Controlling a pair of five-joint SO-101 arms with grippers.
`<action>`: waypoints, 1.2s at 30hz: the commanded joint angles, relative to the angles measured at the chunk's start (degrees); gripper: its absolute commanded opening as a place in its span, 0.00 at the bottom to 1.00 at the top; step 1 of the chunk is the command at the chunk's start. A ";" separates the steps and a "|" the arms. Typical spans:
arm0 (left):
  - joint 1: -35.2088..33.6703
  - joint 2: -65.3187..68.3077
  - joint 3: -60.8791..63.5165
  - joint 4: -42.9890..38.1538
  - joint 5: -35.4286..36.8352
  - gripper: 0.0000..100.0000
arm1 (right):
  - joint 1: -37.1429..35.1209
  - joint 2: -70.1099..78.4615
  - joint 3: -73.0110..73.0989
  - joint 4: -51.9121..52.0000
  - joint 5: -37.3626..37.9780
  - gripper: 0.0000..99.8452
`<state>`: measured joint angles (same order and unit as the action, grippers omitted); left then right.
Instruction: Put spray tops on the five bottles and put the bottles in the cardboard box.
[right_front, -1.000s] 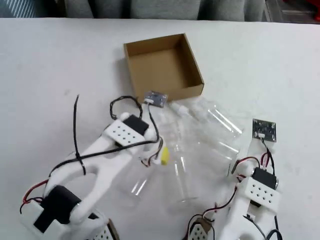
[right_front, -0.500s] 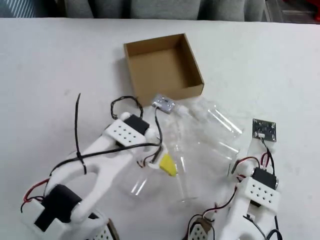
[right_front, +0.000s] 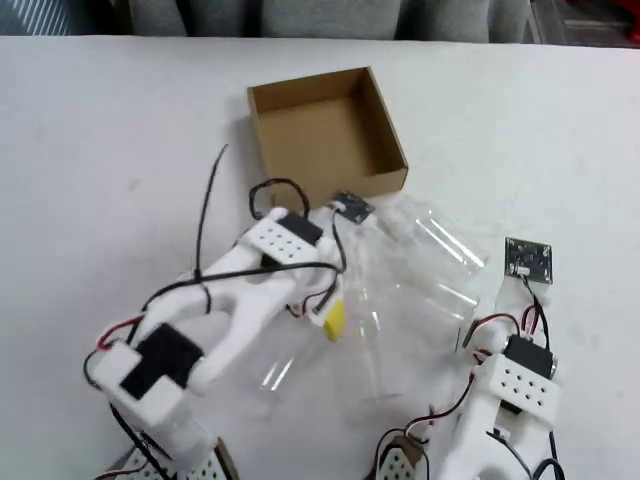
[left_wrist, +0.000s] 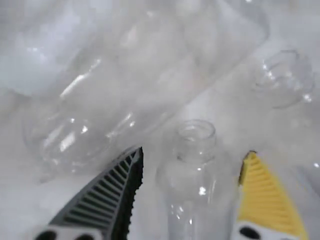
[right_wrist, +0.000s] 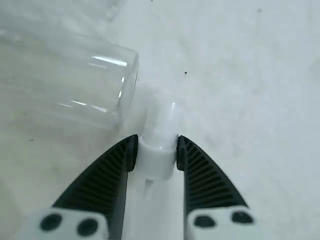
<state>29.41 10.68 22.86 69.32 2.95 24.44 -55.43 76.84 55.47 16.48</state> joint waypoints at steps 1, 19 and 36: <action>-1.19 1.54 -4.48 2.90 -0.35 0.31 | -0.40 -0.31 -0.26 -0.84 0.53 0.02; -0.57 1.54 -3.96 2.99 -0.35 0.02 | -0.48 -0.31 -0.26 -1.27 0.53 0.02; -1.10 -36.62 19.25 -9.32 -0.26 0.02 | -0.48 -0.84 0.26 -5.14 0.09 0.02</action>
<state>29.41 -12.26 36.92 65.98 2.95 24.62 -55.43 77.89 51.87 16.48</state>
